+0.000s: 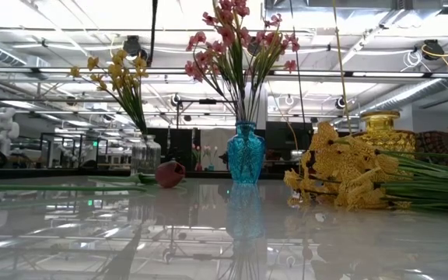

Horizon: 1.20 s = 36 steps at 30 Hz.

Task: Sort flowers into vase by color
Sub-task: Put the top yellow flowers into the transparent vase

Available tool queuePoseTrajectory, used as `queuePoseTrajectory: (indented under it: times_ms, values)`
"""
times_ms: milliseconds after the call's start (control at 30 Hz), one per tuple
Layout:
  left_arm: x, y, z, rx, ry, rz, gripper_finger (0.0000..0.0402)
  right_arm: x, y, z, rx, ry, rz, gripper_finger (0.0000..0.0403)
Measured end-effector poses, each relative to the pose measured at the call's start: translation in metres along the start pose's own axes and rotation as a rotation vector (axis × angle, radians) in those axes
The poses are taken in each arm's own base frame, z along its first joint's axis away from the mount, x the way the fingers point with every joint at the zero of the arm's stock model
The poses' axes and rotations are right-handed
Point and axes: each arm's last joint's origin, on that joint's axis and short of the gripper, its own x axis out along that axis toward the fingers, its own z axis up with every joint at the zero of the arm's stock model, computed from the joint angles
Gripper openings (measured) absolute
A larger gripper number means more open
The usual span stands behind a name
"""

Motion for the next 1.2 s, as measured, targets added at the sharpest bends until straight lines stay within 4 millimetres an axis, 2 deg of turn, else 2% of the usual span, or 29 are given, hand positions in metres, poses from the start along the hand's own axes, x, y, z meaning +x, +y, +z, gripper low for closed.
queuePoseTrajectory:
  times_ms: [200, 667, 867, 1033, 1200]
  values:
    - [0.013, -0.007, -0.013, 0.037, 0.088, 0.023, 0.0309, -0.001, 0.003, -0.002, -0.014, 0.026, 0.012, 0.0002]
    - [0.018, -0.009, -0.012, 0.03, 0.054, 0.011, 0.0305, 0.0, 0.002, -0.002, 0.062, 0.022, 0.01, 0.0007]
    - [0.019, -0.008, -0.007, 0.069, 0.041, 0.013, 0.0272, 0.0, 0.002, -0.002, 0.062, 0.022, 0.01, 0.0007]
    - [0.018, -0.007, -0.001, 0.079, 0.027, 0.016, 0.0232, 0.0, 0.002, -0.002, 0.066, 0.022, 0.01, 0.0008]
    - [0.018, -0.007, -0.003, 0.111, 0.055, 0.024, 0.0189, 0.0, 0.002, -0.002, 0.066, 0.022, 0.01, 0.0008]
